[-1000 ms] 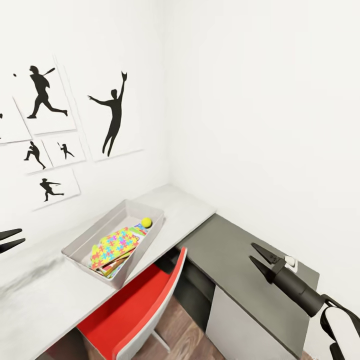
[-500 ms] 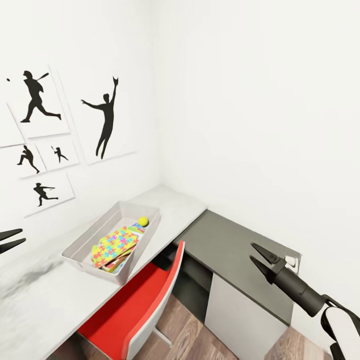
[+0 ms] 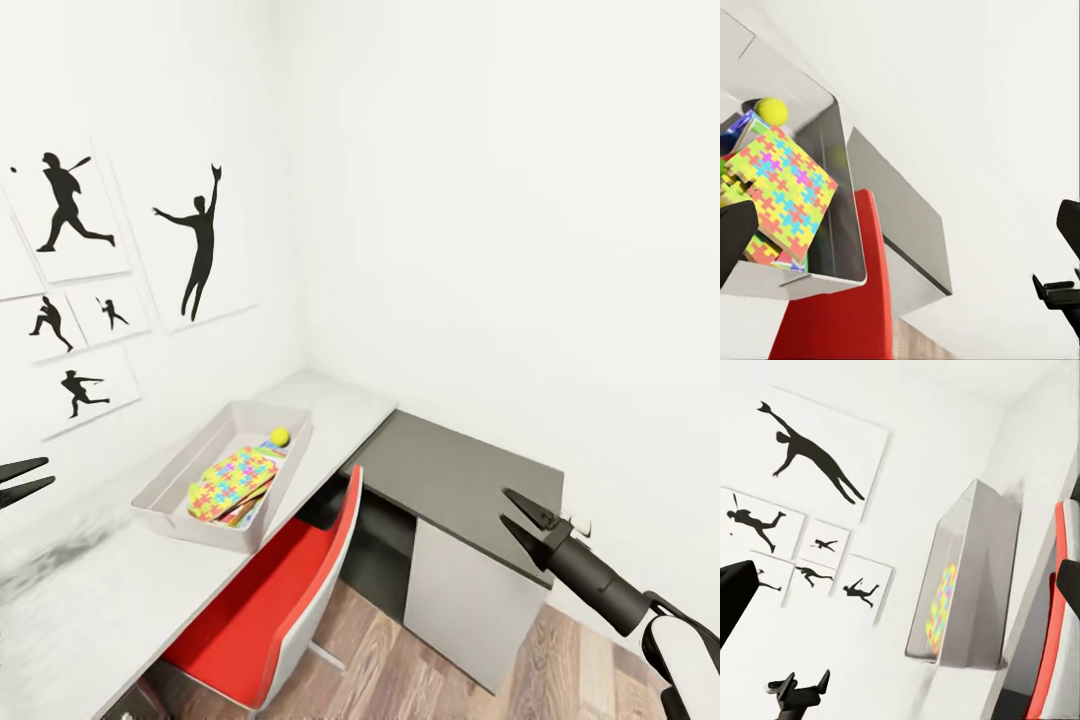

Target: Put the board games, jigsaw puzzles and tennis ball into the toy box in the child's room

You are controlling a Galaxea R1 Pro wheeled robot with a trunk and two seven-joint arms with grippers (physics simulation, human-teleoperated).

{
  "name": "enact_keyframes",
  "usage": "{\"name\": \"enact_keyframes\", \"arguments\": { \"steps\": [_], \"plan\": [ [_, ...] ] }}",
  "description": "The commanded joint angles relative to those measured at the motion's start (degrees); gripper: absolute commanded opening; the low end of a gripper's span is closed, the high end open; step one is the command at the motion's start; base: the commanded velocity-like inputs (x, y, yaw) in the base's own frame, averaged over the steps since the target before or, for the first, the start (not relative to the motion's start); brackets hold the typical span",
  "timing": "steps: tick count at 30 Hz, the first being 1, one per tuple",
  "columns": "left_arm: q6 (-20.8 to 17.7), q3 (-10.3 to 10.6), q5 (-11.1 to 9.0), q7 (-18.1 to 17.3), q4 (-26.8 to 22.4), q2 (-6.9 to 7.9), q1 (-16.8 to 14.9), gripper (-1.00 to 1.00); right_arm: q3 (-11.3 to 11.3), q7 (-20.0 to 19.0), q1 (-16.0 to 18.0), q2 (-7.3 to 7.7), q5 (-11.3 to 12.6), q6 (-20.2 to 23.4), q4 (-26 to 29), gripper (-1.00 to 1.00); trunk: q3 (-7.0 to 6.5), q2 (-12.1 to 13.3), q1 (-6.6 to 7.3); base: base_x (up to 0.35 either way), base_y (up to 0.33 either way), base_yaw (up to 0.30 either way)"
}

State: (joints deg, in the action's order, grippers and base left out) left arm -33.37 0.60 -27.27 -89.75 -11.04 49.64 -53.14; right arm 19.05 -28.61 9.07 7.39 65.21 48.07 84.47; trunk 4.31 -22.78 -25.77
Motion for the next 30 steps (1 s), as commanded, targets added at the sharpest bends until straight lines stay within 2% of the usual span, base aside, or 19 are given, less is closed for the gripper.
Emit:
{"name": "enact_keyframes", "arguments": {
  "steps": [1,30],
  "plan": [
    [-0.6,0.1,0.0,-0.3,0.0,0.01,0.0,1.00,0.1,-0.1,0.1,-0.01,0.0,0.4,0.0,1.00,0.07,-0.1,-0.01,-0.264,0.154,-0.210],
    [-0.5,0.1,0.0,-0.3,0.0,-0.07,0.0,1.00,0.1,-0.1,0.1,0.01,0.0,0.4,-0.2,1.00,-1.97,-0.1,-0.01,-0.241,0.019,-0.210]
  ]
}}
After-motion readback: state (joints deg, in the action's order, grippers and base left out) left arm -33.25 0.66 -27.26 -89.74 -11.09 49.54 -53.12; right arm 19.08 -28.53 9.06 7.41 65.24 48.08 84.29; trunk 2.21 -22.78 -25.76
